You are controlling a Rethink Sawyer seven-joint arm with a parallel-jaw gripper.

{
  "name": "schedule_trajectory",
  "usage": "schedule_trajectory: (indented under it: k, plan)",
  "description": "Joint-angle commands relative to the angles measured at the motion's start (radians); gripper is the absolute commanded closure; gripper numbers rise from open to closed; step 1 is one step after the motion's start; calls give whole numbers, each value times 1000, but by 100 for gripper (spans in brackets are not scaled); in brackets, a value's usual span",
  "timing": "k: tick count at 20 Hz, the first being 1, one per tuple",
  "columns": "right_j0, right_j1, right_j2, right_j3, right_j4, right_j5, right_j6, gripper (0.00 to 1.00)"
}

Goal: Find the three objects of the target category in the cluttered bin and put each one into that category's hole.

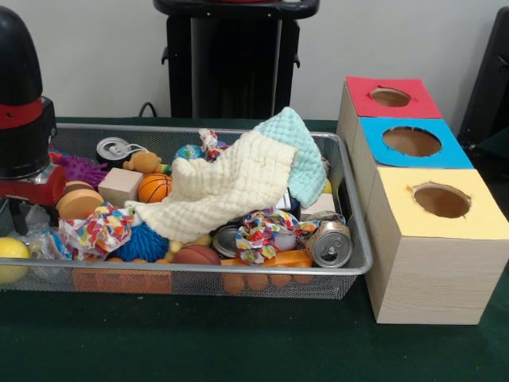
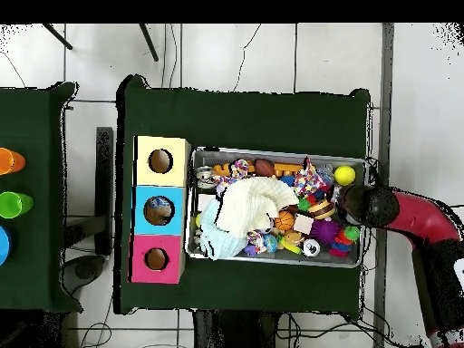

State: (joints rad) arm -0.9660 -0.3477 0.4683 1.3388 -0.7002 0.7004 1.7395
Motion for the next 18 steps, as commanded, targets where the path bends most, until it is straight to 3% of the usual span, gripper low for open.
schedule_trajectory:
  k: [1, 4, 18]
  plan:
    - [-40, 121, 9, 72, -67, -162, -109, 0]
    - [-43, 97, 20, 95, -39, -106, -127, 0]
    - [2, 95, -5, 139, -27, -145, -33, 0]
